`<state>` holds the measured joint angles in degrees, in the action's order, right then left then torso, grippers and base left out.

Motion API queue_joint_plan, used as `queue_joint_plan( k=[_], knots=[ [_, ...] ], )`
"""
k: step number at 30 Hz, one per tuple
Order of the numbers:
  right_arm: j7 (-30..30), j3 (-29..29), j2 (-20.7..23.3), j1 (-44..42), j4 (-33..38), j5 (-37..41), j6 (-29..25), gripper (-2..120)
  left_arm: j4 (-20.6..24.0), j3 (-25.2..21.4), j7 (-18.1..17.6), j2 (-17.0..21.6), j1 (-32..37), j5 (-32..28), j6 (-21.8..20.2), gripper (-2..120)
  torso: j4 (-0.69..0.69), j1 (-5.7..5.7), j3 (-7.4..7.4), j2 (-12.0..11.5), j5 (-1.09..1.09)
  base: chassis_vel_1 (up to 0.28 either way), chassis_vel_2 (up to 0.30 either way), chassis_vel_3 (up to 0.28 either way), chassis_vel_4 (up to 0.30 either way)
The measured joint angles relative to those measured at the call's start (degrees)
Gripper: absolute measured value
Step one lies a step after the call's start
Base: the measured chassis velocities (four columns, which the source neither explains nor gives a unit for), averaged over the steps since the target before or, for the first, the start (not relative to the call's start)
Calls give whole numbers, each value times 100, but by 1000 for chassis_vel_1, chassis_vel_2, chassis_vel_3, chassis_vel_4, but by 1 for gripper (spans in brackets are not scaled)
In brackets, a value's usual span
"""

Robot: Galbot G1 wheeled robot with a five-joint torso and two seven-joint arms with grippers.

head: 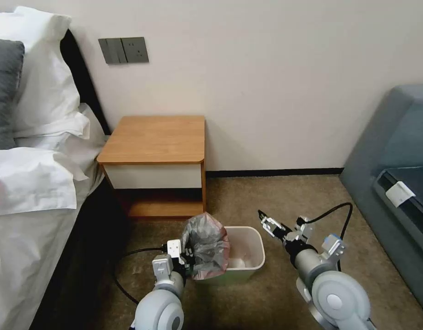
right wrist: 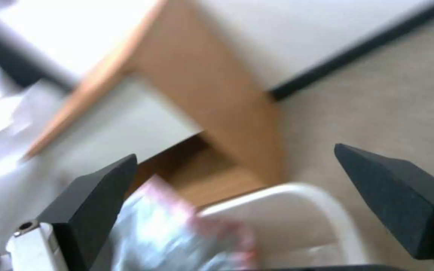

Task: Pick up the garbage bag from the table and place it over the trash can.

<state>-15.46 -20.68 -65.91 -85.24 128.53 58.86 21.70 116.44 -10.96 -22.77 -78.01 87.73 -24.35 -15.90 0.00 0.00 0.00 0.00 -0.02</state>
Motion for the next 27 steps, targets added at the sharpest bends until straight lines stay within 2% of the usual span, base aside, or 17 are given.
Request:
queue_joint_plan(
  k=[1,4,10,14,19,27],
  knots=[
    [648,74,119,-17,24,-351,159,100,0,-34,161,18,73,99,310,6,0,0,0,0,0,0,0,0,0],
    [1224,500,270,54,-33,-1055,242,100,0,-98,388,42,161,320,765,6,0,0,0,0,1,0,0,0,0],
    [1190,1088,238,378,-249,-1617,339,100,9,-134,500,22,259,533,1121,6,0,0,0,0,1,0,0,0,0],
    [876,1429,93,732,-543,-1773,363,100,67,-158,589,10,343,681,1280,6,0,0,0,0,1,0,0,0,0],
    [611,1564,-48,1014,-755,-1770,447,100,111,-162,613,6,405,792,1361,6,0,0,0,0,2,0,0,0,0],
    [584,1569,-119,1150,-976,-1569,567,100,230,-168,617,-12,458,835,1367,6,0,0,0,0,1,0,0,0,0]
  ],
)
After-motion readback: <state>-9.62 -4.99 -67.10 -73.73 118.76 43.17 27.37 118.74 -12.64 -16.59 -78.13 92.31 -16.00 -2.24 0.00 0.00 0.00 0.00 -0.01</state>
